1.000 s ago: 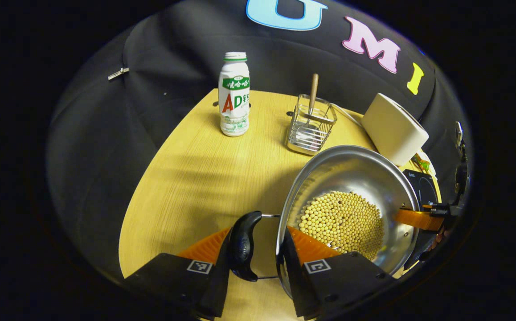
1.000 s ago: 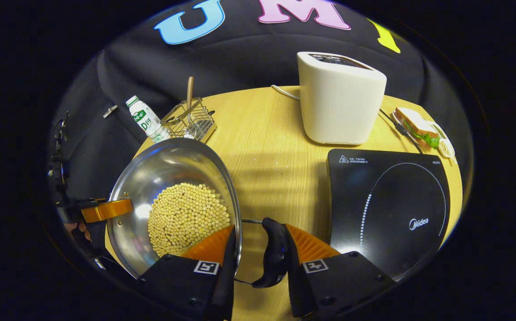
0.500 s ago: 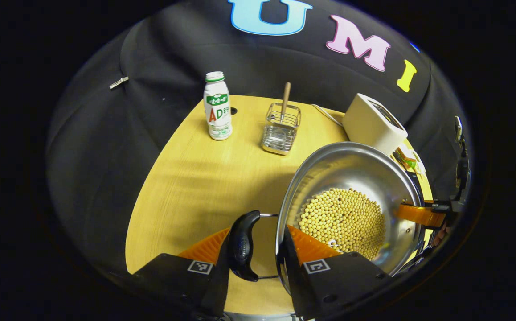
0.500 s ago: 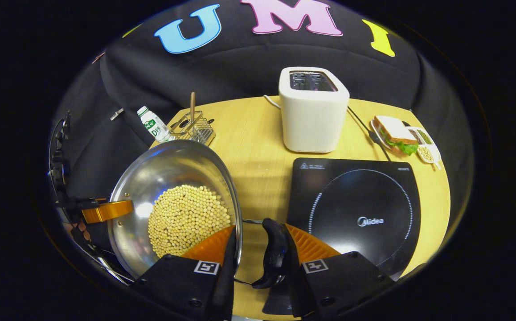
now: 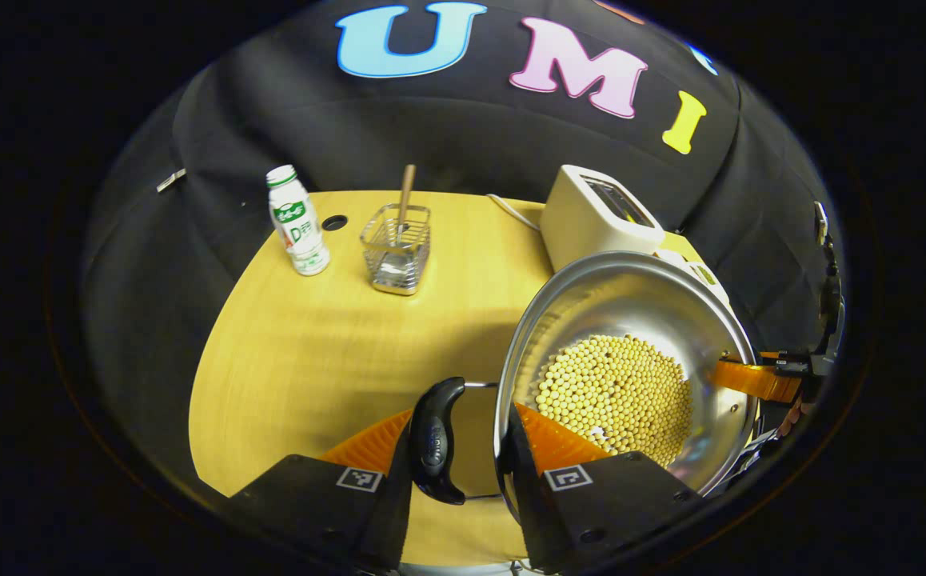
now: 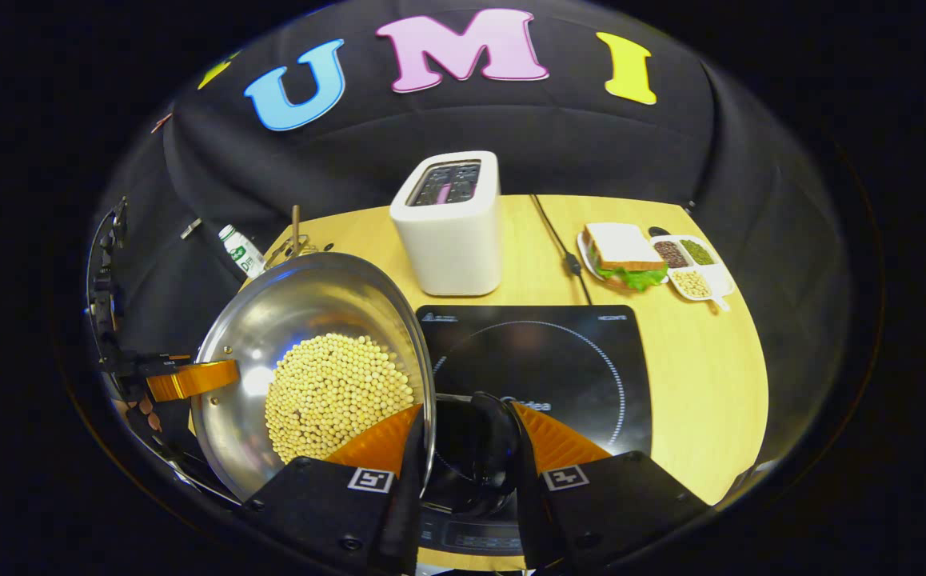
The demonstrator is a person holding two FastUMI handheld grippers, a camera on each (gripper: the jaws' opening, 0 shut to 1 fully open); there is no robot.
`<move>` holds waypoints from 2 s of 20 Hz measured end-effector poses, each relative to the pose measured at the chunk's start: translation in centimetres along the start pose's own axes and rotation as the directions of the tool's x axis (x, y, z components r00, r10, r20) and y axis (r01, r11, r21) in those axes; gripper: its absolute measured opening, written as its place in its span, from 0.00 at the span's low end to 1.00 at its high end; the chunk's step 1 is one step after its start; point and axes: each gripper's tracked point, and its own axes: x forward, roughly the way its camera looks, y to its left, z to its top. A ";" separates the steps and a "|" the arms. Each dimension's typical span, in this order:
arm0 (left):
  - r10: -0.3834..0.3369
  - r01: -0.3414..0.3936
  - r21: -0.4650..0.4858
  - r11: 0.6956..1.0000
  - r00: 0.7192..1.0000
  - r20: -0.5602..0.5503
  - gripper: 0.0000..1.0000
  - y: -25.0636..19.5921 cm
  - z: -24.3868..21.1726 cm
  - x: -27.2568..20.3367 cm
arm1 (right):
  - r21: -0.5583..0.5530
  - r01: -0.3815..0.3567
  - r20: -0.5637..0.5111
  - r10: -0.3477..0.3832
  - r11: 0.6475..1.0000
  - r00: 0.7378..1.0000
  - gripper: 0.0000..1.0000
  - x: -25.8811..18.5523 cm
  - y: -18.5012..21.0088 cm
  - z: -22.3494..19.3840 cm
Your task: First push the handle of the pot to place it horizontally, then grasp the pot with both hands and set it on the induction cooktop.
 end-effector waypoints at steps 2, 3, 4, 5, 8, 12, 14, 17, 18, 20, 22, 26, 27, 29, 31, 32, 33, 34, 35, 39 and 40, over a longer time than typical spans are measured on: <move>-0.017 0.017 0.010 1.000 1.000 -0.001 0.58 -2.3 0.3 0.6 | 0.004 0.013 0.008 -0.013 1.000 1.000 0.48 -0.6 -2.5 0.3; -0.023 0.023 0.012 1.000 1.000 -0.002 0.59 -3.3 0.5 0.9 | 0.006 0.018 0.011 -0.018 1.000 1.000 0.52 -1.0 -3.5 0.4; -0.030 0.030 0.017 0.999 1.000 -0.004 0.59 -4.4 0.6 1.4 | 0.009 0.022 0.009 -0.022 1.000 1.000 0.52 -1.1 -4.6 0.4; -0.034 0.034 0.022 0.999 0.999 -0.006 0.59 -5.4 0.7 1.7 | 0.014 0.025 0.007 -0.025 1.000 1.000 0.52 -1.1 -5.7 0.4; -0.043 0.043 0.032 0.999 0.999 -0.011 0.59 -8.1 0.6 2.6 | 0.013 0.035 0.005 -0.035 0.999 0.999 0.53 -1.3 -8.6 0.6; -0.044 0.045 0.037 0.998 0.999 -0.022 0.59 -11.1 0.7 4.5 | 0.026 0.039 -0.009 -0.038 0.999 0.999 0.53 -0.6 -12.0 0.5; -0.042 0.043 0.040 0.998 0.999 -0.024 0.59 -12.1 0.5 4.9 | 0.036 0.038 -0.016 -0.037 0.999 0.999 0.53 -0.1 -13.3 0.3; -0.041 0.043 0.055 0.998 0.999 -0.028 0.59 -13.8 0.8 6.0 | 0.054 0.043 -0.023 -0.042 0.998 0.999 0.53 0.4 -15.2 0.0; -0.041 0.043 0.060 0.997 0.999 -0.027 0.59 -14.3 1.0 6.5 | 0.056 0.044 -0.025 -0.042 0.997 0.999 0.53 0.7 -15.5 -0.2; -0.042 0.044 0.061 0.997 0.999 -0.032 0.59 -14.9 0.8 7.1 | 0.062 0.045 -0.028 -0.044 0.997 0.999 0.52 1.1 -16.3 -0.3; -0.040 0.043 0.064 0.997 0.998 -0.038 0.59 -15.3 0.8 7.7 | 0.063 0.047 -0.033 -0.045 0.997 0.998 0.52 1.5 -16.9 -0.5; -0.032 0.034 0.060 0.998 0.999 -0.039 0.58 -15.6 0.4 8.4 | 0.066 0.044 -0.042 -0.041 0.997 0.998 0.53 2.4 -17.3 -0.8; -0.030 0.033 0.060 0.998 0.999 -0.040 0.58 -15.6 0.3 8.6 | 0.066 0.046 -0.046 -0.043 0.997 0.998 0.53 2.6 -17.3 -1.0; -0.027 0.029 0.056 0.998 0.999 -0.045 0.59 -15.4 0.1 9.0 | 0.065 0.048 -0.053 -0.045 0.997 0.998 0.52 3.0 -17.2 -1.3; -0.025 0.027 0.051 0.998 0.999 -0.037 0.59 -15.2 0.1 9.2 | 0.070 0.046 -0.051 -0.042 0.996 0.998 0.52 3.2 -16.9 -1.3; -0.025 0.027 0.052 0.998 0.999 -0.040 0.58 -15.1 -0.1 9.2 | 0.070 0.045 -0.051 -0.042 0.997 0.998 0.53 3.1 -16.8 -1.1; -0.027 0.030 0.055 0.998 0.999 -0.040 0.59 -15.1 -0.1 9.2 | 0.069 0.045 -0.048 -0.041 0.997 0.998 0.52 3.2 -16.8 -1.1; -0.031 0.033 0.057 0.998 0.999 -0.043 0.59 -15.0 -0.1 9.3 | 0.071 0.043 -0.048 -0.040 0.997 0.998 0.53 3.3 -16.9 -1.0; -0.033 0.036 0.056 0.998 0.999 -0.043 0.59 -15.0 -0.2 9.4 | 0.070 0.042 -0.048 -0.039 0.997 0.998 0.53 3.2 -16.8 -1.1; -0.035 0.038 0.053 0.998 0.999 -0.041 0.59 -15.0 -0.2 9.5 | 0.074 0.043 -0.052 -0.039 0.996 0.998 0.53 3.1 -16.8 -1.1; -0.037 0.039 0.053 0.998 0.998 -0.042 0.59 -14.9 -0.3 9.4 | 0.077 0.043 -0.053 -0.039 0.996 0.998 0.53 3.1 -16.8 -1.0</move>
